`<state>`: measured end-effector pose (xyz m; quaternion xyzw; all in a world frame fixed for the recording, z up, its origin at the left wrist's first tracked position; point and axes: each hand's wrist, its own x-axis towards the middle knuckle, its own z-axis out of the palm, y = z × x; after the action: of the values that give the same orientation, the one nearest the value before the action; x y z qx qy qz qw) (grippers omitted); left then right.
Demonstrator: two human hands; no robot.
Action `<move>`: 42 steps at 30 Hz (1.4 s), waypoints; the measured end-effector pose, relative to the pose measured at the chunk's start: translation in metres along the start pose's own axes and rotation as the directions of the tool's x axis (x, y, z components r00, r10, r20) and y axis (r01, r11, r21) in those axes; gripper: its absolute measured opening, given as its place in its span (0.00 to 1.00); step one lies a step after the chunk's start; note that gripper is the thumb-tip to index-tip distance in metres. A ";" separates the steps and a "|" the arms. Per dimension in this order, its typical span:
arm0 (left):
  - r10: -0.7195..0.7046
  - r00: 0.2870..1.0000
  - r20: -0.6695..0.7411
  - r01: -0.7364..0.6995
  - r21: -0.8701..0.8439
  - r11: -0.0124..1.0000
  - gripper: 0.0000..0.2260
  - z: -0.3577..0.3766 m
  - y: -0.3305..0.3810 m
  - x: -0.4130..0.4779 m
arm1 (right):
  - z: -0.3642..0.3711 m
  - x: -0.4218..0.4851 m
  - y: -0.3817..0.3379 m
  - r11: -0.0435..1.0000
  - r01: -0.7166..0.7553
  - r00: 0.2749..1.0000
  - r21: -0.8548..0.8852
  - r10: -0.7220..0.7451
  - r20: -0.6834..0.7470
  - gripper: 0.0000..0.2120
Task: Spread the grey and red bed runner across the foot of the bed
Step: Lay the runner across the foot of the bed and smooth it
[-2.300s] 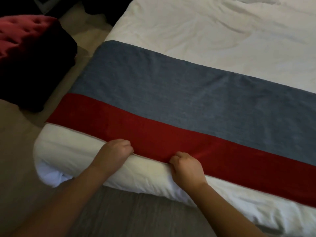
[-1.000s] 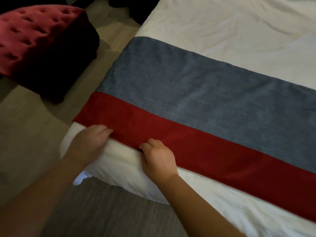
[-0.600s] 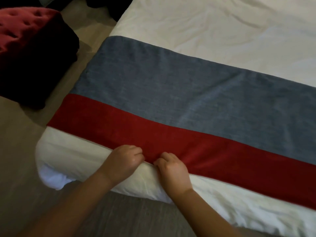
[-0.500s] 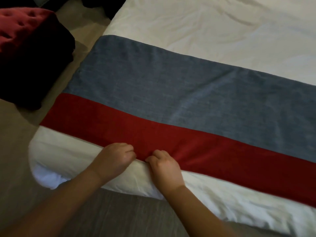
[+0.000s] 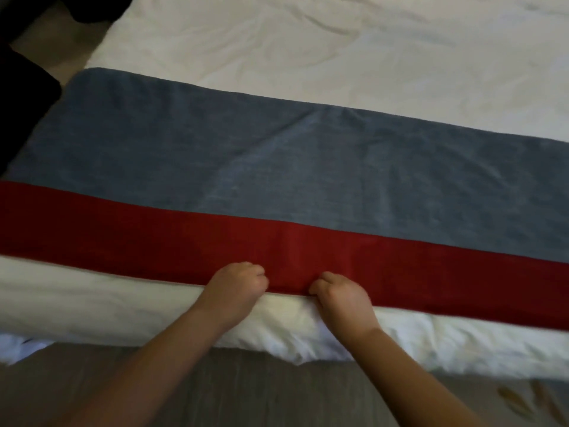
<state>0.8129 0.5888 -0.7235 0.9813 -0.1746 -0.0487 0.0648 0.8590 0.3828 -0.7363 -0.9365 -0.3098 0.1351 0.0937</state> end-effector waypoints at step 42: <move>-0.001 0.983 0.183 0.014 -0.069 0.998 0.08 0.029 0.356 0.244 | -0.058 -0.192 0.363 0.996 0.031 0.966 -0.084 -0.051 -0.254 0.13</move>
<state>0.9179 0.1689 -0.7189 0.9705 -0.1742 -0.1449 0.0826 0.9309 -0.0259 -0.7381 -0.9424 -0.3196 -0.0014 0.0985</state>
